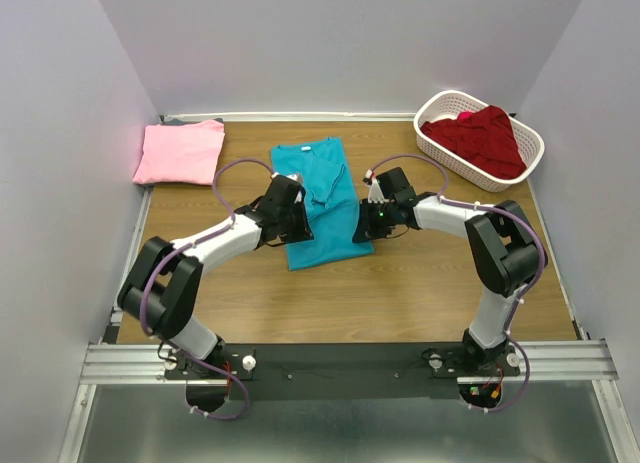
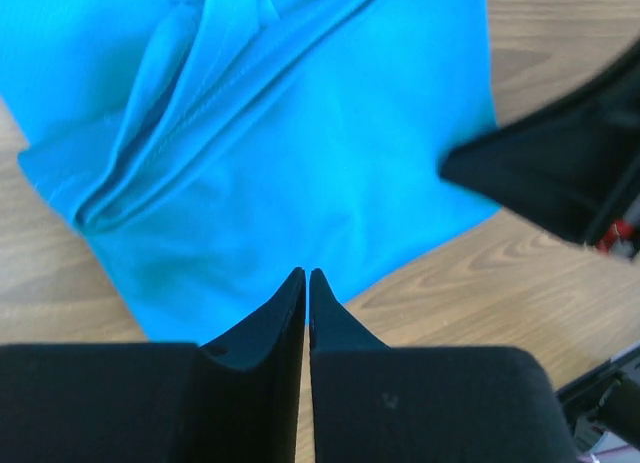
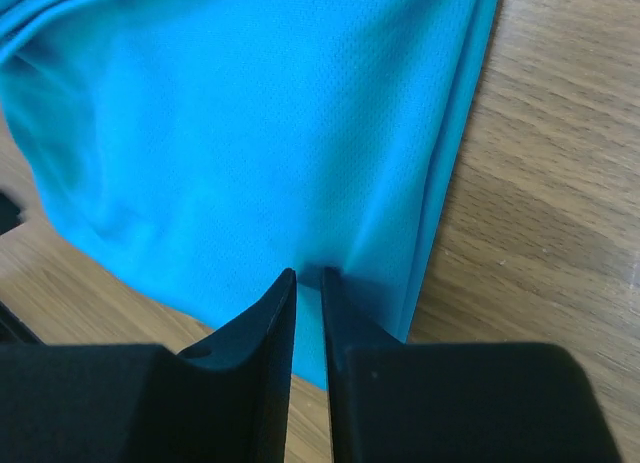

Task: Fold and stack the t-shirts
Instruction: Fold the tshirt

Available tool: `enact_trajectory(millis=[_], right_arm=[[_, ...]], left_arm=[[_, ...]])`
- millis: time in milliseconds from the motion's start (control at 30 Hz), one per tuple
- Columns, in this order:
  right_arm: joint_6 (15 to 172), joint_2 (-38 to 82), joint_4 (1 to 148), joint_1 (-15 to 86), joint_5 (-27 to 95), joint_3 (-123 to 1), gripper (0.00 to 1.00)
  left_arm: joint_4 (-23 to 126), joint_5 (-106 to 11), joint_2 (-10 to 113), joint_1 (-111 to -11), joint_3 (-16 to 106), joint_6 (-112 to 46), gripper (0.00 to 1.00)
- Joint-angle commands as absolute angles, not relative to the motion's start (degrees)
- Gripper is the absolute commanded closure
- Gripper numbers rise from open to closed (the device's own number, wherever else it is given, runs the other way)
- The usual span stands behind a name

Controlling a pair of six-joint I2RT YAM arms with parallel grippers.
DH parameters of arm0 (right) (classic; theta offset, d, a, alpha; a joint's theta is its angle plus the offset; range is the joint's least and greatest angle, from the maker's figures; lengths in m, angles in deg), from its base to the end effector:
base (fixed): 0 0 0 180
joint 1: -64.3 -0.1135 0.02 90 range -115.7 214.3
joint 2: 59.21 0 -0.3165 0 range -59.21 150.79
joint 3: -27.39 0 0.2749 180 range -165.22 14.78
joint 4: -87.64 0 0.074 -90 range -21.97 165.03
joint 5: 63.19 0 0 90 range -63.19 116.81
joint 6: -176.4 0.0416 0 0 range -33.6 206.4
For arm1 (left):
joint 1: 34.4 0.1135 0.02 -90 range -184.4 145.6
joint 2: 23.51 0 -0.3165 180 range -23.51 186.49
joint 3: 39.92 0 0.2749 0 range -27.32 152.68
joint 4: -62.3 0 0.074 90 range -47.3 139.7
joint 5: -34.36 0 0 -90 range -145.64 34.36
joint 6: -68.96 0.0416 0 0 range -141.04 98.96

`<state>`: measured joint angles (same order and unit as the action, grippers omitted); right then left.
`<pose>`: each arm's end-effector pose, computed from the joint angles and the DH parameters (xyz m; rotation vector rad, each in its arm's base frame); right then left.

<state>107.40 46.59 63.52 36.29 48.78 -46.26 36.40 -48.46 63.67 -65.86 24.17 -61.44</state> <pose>0.3471 0.2023 0.1781 -0.3176 2.6351 0.8012 0.2813 -0.1782 0.2348 -0.1389 2.5438 -0.6883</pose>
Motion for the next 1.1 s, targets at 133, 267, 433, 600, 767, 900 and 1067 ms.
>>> enact_trajectory(millis=[133, 267, 433, 600, 767, 900, 1067], right_arm=[[109.17, 44.24, 68.26, 36.79, 50.63, -44.28, 0.78], [109.17, 44.77, 68.44, 36.79, 50.89, -44.02, 0.78], [108.9, 44.42, 68.44, 36.79, 51.15, -44.37, 0.78], [108.46, 43.98, 68.35, 36.79, 51.24, -45.69, 0.78], [108.37, 43.45, 68.35, 38.37, 51.5, -48.58, 0.78], [108.38, 44.41, 68.44, 40.74, 55.54, -52.01, 0.78], [107.24, 47.92, 68.53, 42.41, 61.95, -56.67, 0.78]], left_arm=[[36.07, -54.22, 74.4, -65.6, 29.19, -59.98, 0.91], [33.97, -58.71, 77.65, -63.14, 34.28, -58.4, 0.92], [33.26, -61.61, 81.6, -57.52, 39.56, -56.29, 0.92], [33.0, -59.87, 87.49, -53.65, 48.17, -53.91, 0.94], [33.61, -58.1, 85.05, -52.5, 49.42, -54.26, 0.94], [36.33, -58.89, 72.69, -52.59, 42.05, -56.19, 0.9], [46.95, -52.75, 61.85, -52.59, 26.14, -56.37, 0.88]])
